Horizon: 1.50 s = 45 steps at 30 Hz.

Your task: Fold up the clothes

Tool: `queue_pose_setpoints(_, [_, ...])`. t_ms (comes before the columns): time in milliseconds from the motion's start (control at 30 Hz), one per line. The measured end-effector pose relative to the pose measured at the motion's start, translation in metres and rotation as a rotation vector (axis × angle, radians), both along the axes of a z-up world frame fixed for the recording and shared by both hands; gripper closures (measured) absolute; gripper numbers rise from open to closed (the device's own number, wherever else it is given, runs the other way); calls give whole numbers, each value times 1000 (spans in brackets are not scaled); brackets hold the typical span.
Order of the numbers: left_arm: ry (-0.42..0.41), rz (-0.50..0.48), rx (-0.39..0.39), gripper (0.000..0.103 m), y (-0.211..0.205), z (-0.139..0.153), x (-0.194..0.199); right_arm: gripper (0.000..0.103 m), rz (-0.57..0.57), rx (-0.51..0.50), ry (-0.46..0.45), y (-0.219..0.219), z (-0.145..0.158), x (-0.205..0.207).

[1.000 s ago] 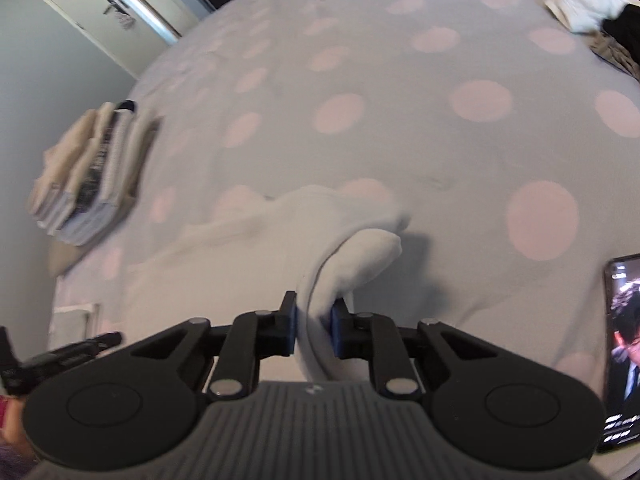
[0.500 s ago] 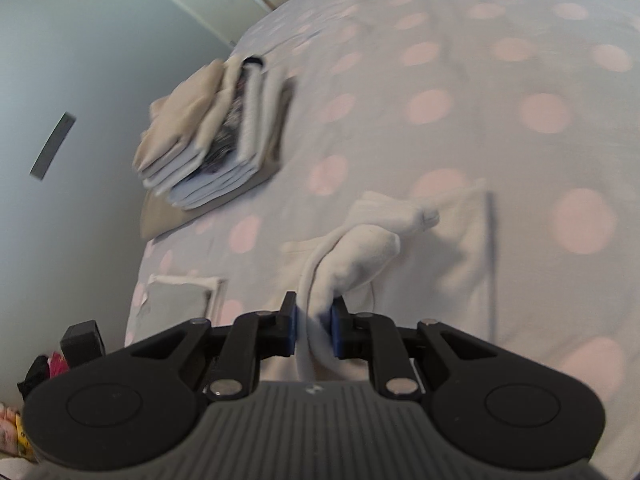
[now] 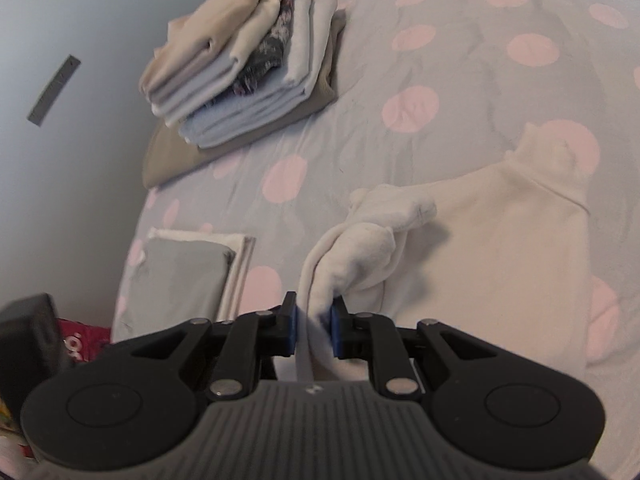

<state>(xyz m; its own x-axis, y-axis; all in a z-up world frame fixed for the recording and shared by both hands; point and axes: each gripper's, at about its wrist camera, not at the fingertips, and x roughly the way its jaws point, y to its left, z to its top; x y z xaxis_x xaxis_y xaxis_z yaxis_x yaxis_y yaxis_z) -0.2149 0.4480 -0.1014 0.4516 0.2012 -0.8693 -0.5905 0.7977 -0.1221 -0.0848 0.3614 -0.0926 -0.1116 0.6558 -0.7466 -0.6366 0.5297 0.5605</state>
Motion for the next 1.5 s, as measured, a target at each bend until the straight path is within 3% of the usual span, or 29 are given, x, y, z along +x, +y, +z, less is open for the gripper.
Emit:
queue_pose_setpoints(333, [51,25,8,90,5,-6,-3,81,25,-72,-21,27,-33,-9])
queue_pose_setpoints(600, [25,42,-2,90,6,6,-10,55,9,11,-88,-2,10,3])
queue_pose_setpoints(800, [9,42,-14,87,1,13,-15,53,6,-19,-170,-64,14,2])
queue_pose_setpoints(933, [-26,48,-52,62,-7,15,-24,53,-38,-57,-195,-109,-3,-3])
queue_pose_setpoints(967, [-22,31,-47,60,-13,16,-25,54,-48,-67,-198,-120,-8,-4])
queue_pose_setpoints(1033, [-14,-4,-35,60,-25,17,-26,59,-35,-86,-191,-135,-17,-7])
queue_pose_setpoints(1167, [48,-33,-31,61,-42,2,-29,60,-12,-135,-239,-156,-31,-16])
queue_pose_setpoints(1267, [89,-26,-60,75,-41,-17,-33,59,-16,-146,-219,-169,-40,-18])
queue_pose_setpoints(1367, [125,-9,-86,78,-36,-36,-38,59,-12,-169,-209,-175,-51,-18])
queue_pose_setpoints(1500, [83,51,-133,75,-31,-32,-53,59,11,-165,-252,-189,-53,-24])
